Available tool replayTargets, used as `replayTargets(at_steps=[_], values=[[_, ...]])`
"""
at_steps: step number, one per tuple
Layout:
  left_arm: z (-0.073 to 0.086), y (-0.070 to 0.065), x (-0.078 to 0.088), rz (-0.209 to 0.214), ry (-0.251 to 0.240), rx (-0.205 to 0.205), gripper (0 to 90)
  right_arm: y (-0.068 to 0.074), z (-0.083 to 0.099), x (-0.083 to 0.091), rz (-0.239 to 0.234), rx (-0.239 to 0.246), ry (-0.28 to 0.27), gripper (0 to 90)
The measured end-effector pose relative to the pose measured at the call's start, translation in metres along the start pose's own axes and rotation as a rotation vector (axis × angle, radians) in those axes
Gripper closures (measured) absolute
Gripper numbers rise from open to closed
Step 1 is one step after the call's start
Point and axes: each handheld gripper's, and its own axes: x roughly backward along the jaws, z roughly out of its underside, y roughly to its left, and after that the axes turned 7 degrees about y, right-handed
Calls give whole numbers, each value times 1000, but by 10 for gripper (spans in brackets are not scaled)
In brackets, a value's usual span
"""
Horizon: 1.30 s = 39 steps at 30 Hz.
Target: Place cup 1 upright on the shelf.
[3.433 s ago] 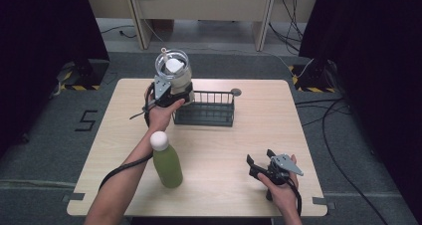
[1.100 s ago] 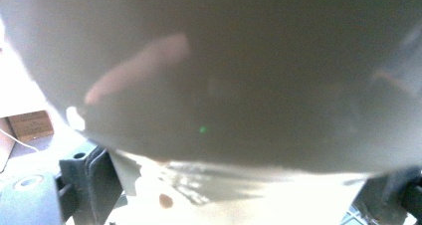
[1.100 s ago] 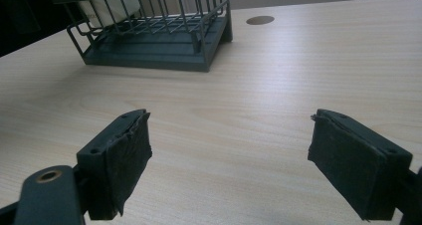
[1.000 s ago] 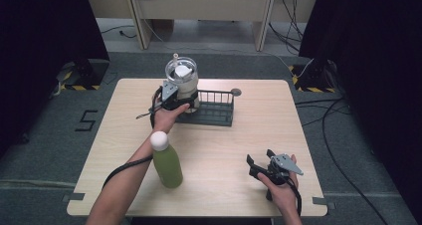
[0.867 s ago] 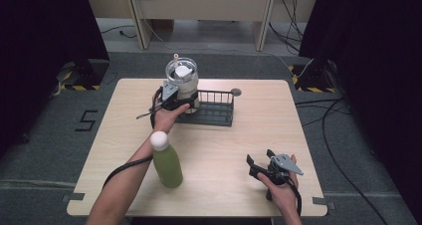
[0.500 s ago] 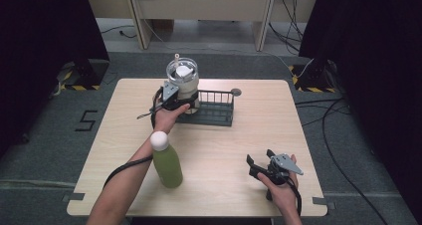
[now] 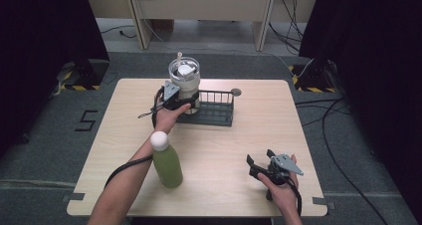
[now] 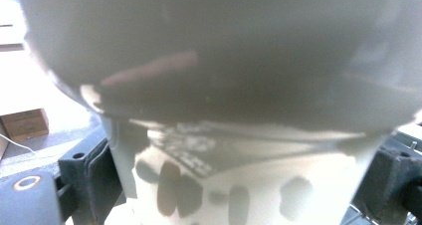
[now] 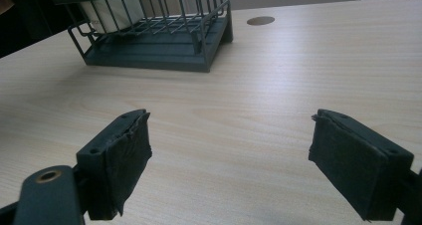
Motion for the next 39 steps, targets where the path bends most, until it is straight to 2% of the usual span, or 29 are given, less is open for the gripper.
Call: replayTargets(at_steps=[11,23,39], values=[[-3,1,-1,-1,0,-38,82,0,0,0,-3,6,1,158],[-6,4,7,17,-19,-37,46,1,0,0,-1,14,5,158],[-9,6,26,24,-27,-78,31,2,0,-1,-1,18,7,158]])
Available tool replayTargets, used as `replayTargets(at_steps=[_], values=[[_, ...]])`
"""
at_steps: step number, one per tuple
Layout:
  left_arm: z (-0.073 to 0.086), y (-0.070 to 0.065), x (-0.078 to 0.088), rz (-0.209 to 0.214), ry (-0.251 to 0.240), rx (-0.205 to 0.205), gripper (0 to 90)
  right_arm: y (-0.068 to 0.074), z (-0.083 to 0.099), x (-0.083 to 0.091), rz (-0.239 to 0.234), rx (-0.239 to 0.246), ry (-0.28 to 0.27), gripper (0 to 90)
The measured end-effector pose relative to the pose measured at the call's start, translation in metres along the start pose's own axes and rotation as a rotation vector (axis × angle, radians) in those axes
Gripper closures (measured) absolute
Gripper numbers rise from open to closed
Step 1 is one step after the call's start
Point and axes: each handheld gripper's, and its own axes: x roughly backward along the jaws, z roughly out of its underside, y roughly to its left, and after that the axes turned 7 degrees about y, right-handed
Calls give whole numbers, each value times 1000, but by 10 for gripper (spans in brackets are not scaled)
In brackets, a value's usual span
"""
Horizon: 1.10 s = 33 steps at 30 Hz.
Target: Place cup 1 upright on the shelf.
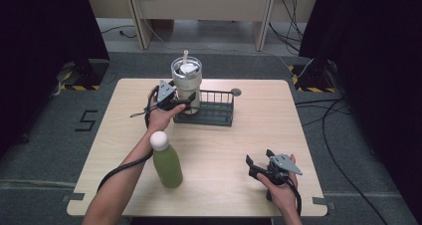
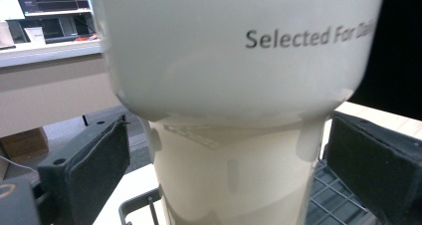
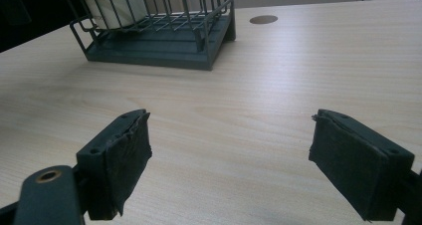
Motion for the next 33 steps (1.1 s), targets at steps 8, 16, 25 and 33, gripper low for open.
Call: replayTargets(at_steps=[8,16,25,33], values=[[0,1,15,-2,-4,-23,28,1,0,0,2,5,2,158],[3,7,33,-2,-7,-18,30,1,0,0,2,9,2,158],[7,16,57,-26,-19,-1,35,1,0,0,4,17,3,158],[7,23,79,-47,-31,-3,39,2,0,0,2,24,3,158]])
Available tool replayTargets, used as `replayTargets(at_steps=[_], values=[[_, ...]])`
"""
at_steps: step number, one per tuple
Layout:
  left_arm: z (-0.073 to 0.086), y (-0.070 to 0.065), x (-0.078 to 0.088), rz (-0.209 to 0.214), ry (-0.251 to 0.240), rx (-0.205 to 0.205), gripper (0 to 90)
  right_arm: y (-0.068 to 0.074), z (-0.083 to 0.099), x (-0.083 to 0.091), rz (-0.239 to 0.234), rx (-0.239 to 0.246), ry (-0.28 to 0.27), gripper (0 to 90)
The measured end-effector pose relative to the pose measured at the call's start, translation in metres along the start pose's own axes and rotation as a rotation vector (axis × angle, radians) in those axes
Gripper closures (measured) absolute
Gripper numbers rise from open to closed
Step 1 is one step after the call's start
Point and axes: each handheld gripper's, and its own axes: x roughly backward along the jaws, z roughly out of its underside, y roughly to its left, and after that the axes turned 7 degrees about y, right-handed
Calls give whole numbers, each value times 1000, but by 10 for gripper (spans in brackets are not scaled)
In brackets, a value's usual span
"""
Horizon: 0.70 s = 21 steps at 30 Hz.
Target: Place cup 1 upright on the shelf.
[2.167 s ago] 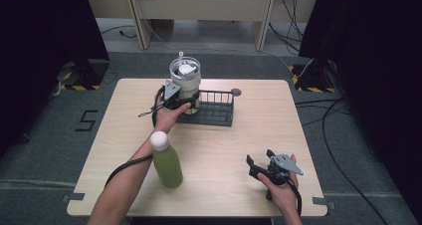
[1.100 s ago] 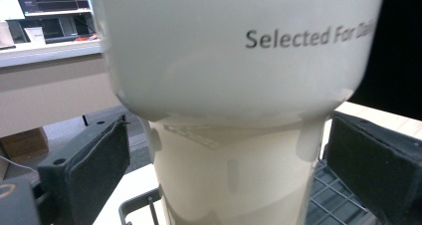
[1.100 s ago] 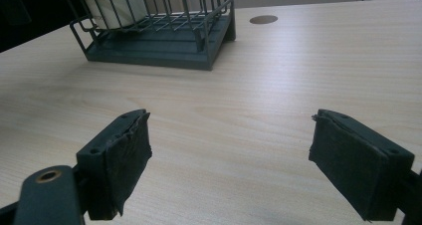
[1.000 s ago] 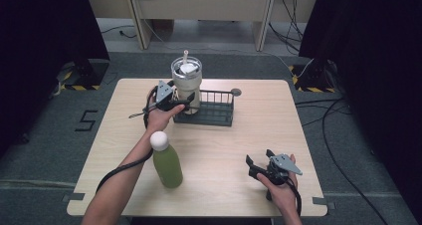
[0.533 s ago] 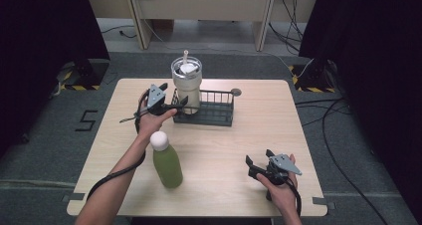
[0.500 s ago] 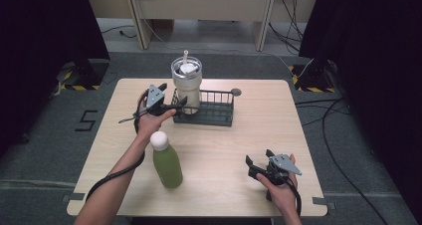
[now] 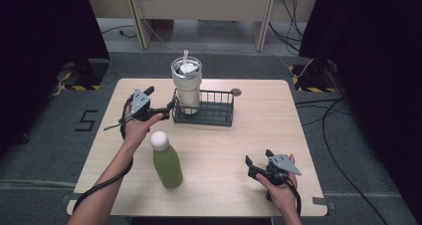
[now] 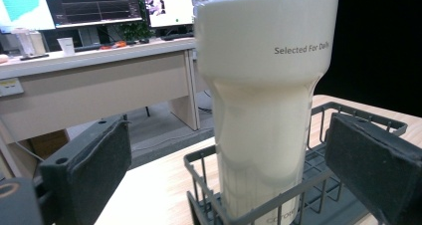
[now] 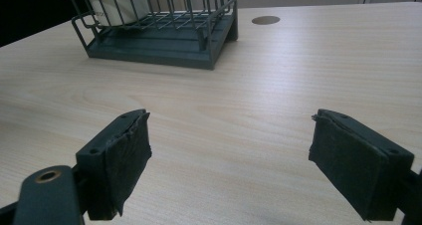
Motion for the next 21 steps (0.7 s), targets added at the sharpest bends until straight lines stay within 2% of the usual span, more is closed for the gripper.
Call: replayTargets(at_steps=[6,16,21], values=[[2,6,18,-24,-8,-3,43,-1,0,0,-4,-4,-3,157],[13,17,49,-66,-12,25,45,-1,1,3,2,-2,-5,155],[19,21,58,-83,-6,32,45,0,1,3,8,20,-6,156]])
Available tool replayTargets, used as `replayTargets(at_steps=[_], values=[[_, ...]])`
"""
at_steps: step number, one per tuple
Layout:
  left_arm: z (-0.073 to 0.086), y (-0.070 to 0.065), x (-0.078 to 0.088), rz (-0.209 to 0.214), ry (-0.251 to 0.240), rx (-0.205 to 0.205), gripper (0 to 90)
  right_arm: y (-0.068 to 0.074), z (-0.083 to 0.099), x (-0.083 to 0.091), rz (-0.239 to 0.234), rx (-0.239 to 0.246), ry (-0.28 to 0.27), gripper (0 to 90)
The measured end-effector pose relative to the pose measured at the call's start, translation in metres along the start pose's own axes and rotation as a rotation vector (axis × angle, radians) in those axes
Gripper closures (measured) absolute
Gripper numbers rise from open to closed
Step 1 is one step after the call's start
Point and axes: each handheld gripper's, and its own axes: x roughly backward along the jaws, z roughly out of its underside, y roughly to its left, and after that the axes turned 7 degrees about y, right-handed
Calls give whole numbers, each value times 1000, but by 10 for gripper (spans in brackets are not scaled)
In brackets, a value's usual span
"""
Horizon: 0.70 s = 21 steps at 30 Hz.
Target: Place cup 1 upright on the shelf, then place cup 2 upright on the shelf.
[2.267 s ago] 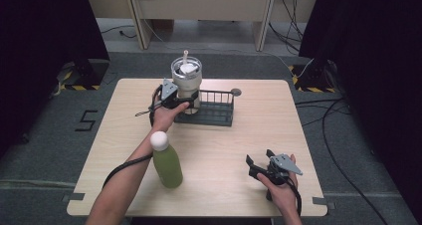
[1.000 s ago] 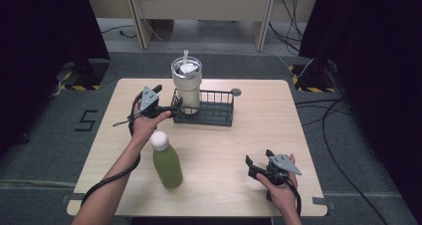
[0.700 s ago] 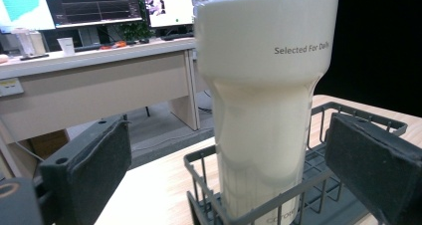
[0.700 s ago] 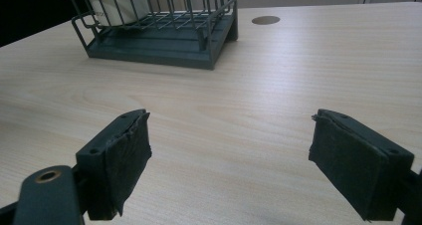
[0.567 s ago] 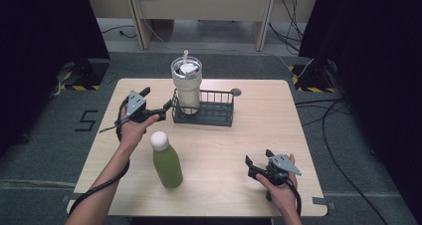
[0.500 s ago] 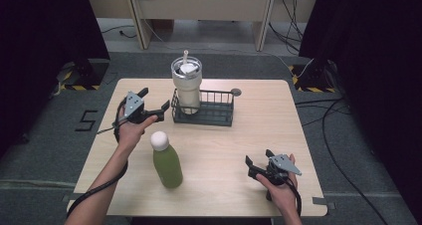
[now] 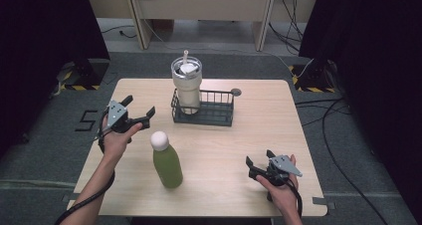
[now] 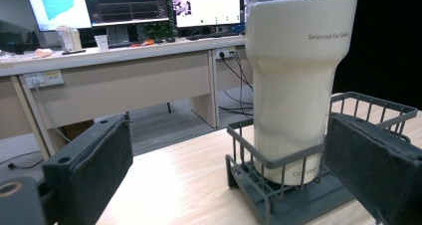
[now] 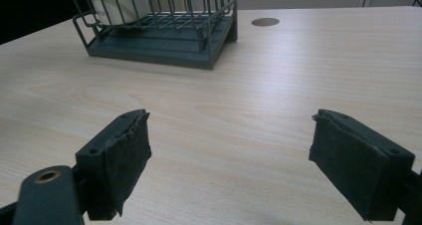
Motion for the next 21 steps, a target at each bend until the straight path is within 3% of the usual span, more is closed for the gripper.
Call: replayTargets(at_steps=[8,15,21], values=[[6,3,8,-12,1,16,47,1,0,1,1,15,-3,162],[14,6,19,-29,13,19,47,7,-5,5,-45,44,-24,165],[21,8,32,-46,19,37,48,20,-14,15,-120,88,-56,154]])
